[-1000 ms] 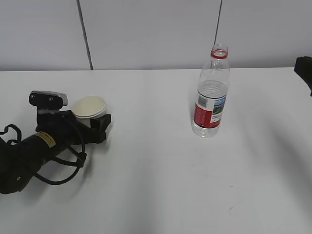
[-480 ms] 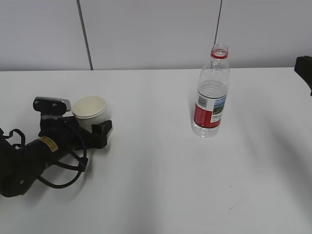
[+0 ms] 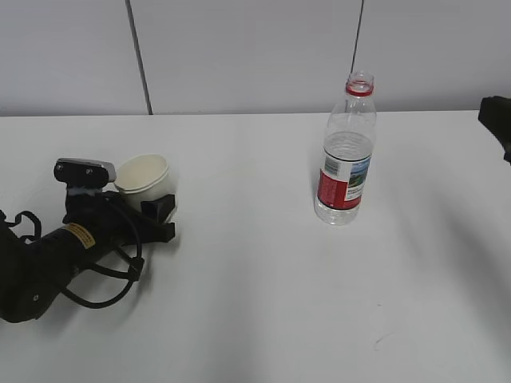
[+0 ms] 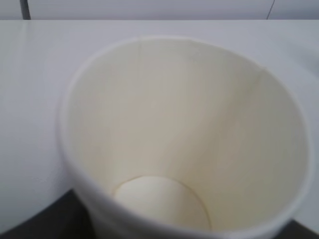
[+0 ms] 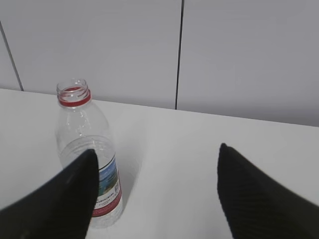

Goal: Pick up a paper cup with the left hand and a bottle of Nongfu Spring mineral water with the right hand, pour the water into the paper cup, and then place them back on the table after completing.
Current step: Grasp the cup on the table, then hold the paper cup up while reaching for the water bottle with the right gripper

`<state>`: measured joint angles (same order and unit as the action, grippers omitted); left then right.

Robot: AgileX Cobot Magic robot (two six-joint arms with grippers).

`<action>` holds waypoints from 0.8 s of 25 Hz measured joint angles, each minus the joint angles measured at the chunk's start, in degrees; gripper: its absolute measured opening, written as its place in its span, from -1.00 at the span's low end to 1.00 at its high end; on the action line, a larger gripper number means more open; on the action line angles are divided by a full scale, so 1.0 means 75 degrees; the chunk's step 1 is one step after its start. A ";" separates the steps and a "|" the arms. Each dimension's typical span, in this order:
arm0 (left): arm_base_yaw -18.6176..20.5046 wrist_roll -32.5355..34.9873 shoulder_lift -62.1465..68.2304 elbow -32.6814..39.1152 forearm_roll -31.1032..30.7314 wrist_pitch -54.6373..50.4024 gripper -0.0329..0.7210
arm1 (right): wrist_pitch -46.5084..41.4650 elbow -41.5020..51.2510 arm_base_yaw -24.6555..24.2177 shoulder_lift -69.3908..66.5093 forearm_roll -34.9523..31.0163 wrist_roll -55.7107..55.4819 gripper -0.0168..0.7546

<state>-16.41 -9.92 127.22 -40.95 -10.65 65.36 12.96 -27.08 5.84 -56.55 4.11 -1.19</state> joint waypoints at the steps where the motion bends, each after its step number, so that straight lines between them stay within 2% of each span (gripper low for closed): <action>1: 0.0000 0.0000 0.0000 0.0000 0.0000 0.0000 0.14 | 0.0000 0.0000 0.0000 -0.0057 0.0000 0.0000 0.47; 6: 0.0000 0.0000 0.0000 0.0000 0.0000 0.0015 0.13 | 0.0136 0.0000 0.0000 -0.0510 0.0000 -0.0016 0.47; 12: 0.0000 0.0000 0.0000 0.0000 0.0000 0.0015 0.13 | 0.1075 0.0000 0.0000 -0.1082 0.0117 -0.0688 0.47; 15: 0.0000 0.0000 0.0000 0.0000 0.0000 0.0015 0.12 | 0.1428 0.0000 0.0000 -0.1450 0.0646 -0.1392 0.47; 20: 0.0000 0.0000 0.0000 0.0000 0.0015 0.0022 0.12 | 0.2600 0.0000 0.0000 -0.2224 0.2244 -0.2210 0.47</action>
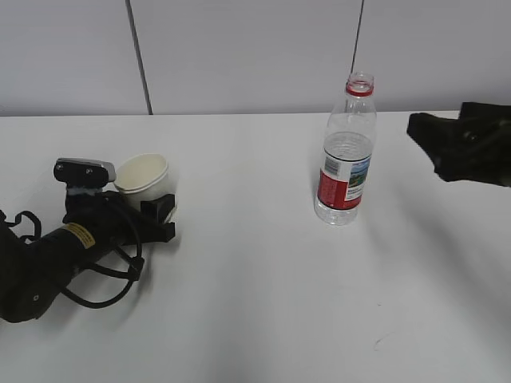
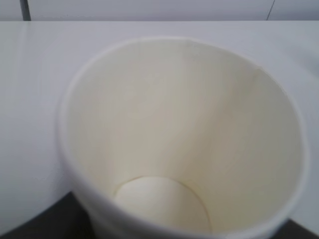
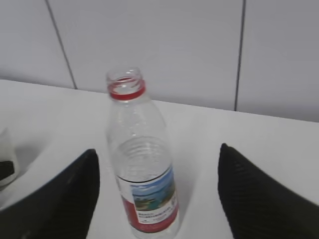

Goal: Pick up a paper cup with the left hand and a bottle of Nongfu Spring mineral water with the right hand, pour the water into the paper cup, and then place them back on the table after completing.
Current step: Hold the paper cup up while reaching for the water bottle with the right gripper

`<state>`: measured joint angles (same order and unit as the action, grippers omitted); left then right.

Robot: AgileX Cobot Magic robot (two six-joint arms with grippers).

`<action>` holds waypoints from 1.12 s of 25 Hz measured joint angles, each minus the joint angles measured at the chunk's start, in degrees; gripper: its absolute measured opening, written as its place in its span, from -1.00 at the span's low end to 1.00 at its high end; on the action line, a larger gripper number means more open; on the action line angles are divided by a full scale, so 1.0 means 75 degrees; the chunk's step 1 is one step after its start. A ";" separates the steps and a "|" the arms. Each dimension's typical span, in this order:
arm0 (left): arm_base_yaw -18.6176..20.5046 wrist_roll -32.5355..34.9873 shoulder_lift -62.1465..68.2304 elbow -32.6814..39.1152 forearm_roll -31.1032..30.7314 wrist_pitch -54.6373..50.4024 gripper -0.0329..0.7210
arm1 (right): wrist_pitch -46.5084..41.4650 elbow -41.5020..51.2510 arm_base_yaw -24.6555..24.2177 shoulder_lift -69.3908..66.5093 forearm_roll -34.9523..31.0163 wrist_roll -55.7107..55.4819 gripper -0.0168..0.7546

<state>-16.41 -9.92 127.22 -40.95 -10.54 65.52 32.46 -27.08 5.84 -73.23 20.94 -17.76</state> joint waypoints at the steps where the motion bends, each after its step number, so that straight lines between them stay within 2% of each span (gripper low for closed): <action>1: 0.0000 0.0000 0.0000 0.0000 0.0000 0.0000 0.12 | 0.0225 0.0000 0.0000 -0.0152 0.0156 -0.0049 0.47; 13: 0.0000 0.0000 0.0000 0.0000 0.0022 0.0000 0.11 | 0.2240 0.0000 0.0000 -0.2133 0.0572 -0.0155 0.46; 23: 0.0000 0.0000 0.0000 0.0000 0.0170 0.0007 0.11 | 0.2814 -0.0047 0.0000 -0.2877 0.0295 -0.0155 0.22; 26: 0.0000 0.0000 0.0000 0.0000 0.0313 0.0007 0.11 | 0.2831 -0.0047 0.0000 -0.2999 0.0174 -0.0155 0.25; 28: 0.0000 0.0000 0.0000 0.0000 0.0355 0.0014 0.11 | 0.2831 -0.0047 0.0000 -0.3044 0.0061 -0.0155 0.40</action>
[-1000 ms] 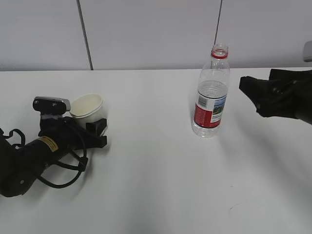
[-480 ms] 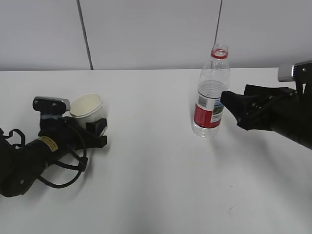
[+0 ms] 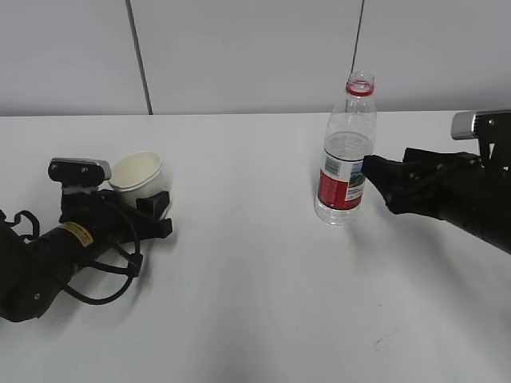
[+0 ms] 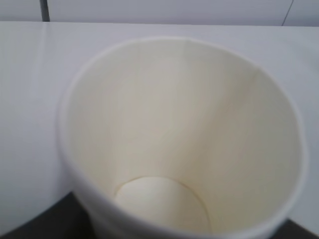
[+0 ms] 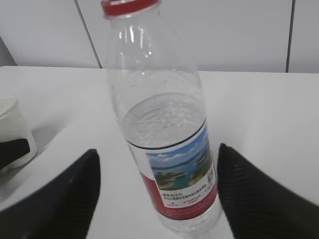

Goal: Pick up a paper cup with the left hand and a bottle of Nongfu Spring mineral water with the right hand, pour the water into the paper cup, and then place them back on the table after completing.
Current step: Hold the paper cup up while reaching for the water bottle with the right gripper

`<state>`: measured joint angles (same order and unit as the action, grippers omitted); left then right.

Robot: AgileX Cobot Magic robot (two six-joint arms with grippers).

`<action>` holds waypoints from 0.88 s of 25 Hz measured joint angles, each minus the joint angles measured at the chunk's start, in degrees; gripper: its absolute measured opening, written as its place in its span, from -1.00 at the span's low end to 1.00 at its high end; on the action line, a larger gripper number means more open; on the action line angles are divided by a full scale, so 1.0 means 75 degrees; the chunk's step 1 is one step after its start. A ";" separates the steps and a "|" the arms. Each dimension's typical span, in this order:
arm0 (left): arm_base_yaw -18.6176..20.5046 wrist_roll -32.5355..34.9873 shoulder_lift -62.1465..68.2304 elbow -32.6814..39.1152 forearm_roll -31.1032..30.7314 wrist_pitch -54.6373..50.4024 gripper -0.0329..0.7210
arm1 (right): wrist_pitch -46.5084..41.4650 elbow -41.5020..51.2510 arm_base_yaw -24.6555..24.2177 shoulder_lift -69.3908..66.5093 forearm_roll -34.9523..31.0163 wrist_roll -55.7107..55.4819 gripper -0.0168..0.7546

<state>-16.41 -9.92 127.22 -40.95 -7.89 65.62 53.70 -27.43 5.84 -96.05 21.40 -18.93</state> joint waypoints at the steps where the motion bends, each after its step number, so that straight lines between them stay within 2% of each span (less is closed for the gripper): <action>1: 0.0000 0.0000 0.0000 0.0000 0.0010 0.0000 0.11 | 0.0000 0.0000 0.0000 -0.0019 -0.0039 0.0000 0.51; 3: 0.0000 0.0000 0.0000 0.0000 0.0021 0.0000 0.11 | 0.0000 0.0000 0.0000 -0.0034 -0.0236 0.0000 0.69; 5: 0.0000 0.0000 0.0000 0.0000 0.0036 0.0000 0.11 | 0.0000 -0.0014 0.0000 -0.0067 -0.0364 0.0000 0.75; 12: 0.0000 0.0000 0.0000 0.0000 0.0038 0.0000 0.11 | 0.0211 -0.0172 0.0000 -0.0738 -0.0411 0.0000 0.79; 22: 0.0000 0.0000 0.0008 0.0000 0.0038 0.0008 0.11 | 0.0350 -0.1120 0.0000 -0.1783 -0.0082 0.0000 0.78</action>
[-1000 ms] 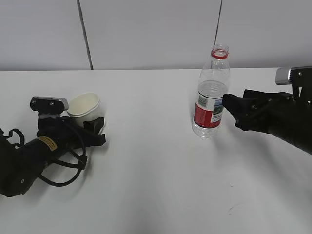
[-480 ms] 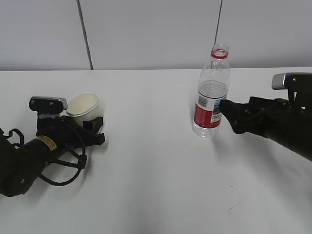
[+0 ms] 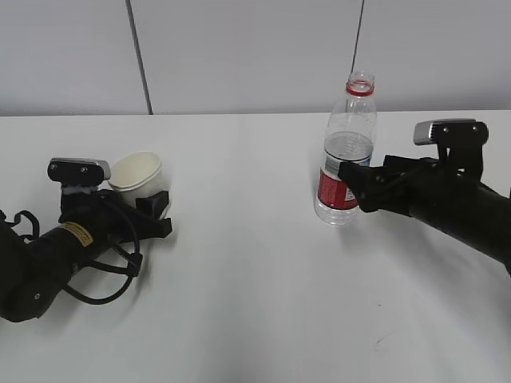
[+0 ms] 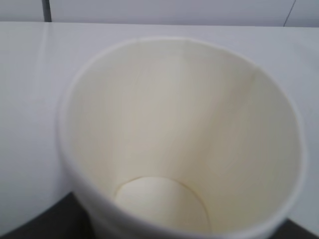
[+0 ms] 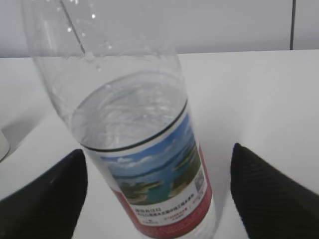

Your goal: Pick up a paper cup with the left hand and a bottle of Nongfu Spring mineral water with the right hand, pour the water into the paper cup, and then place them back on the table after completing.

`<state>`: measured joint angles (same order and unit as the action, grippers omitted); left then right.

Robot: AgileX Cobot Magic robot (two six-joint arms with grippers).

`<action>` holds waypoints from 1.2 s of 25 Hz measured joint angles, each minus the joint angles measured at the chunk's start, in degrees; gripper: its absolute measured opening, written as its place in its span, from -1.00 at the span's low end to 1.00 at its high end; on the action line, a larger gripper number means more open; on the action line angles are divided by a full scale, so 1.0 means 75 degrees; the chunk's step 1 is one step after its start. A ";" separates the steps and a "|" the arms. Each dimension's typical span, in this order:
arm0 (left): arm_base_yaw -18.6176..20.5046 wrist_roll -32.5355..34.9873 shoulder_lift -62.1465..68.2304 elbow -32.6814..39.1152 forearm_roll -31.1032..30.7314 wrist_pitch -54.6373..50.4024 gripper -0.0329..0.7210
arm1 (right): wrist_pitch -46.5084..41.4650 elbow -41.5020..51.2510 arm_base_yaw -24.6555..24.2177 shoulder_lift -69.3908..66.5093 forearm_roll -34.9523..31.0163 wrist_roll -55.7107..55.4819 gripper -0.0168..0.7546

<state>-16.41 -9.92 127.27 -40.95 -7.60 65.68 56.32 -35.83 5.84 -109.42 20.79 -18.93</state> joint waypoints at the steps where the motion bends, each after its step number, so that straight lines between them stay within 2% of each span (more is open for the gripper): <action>1: 0.0000 0.0000 0.0000 0.0000 0.0000 0.0000 0.11 | 0.0000 -0.0095 0.0000 -0.0101 0.0057 0.0000 0.78; 13: 0.0000 0.0000 0.0000 0.0000 0.0000 0.0008 0.11 | 0.0031 -0.1164 0.0000 -0.1017 0.0747 0.0047 0.78; 21: 0.0000 0.0000 0.0000 0.0000 0.0000 0.0008 0.11 | 0.0045 -0.1700 0.0000 -0.1454 0.0872 0.0120 0.74; 26: 0.0000 0.0000 0.0000 0.0000 -0.0100 0.0008 0.11 | 0.0045 -0.1734 0.0000 -0.1468 0.0888 0.0177 0.55; 30: 0.0000 0.0000 0.0000 0.0000 -0.0740 0.0008 0.11 | 0.0057 -0.1750 0.0000 -0.1468 0.0939 0.0193 0.33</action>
<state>-16.41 -9.92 127.27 -40.95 -13.15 65.74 56.75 -48.95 5.84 -120.43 27.83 -17.48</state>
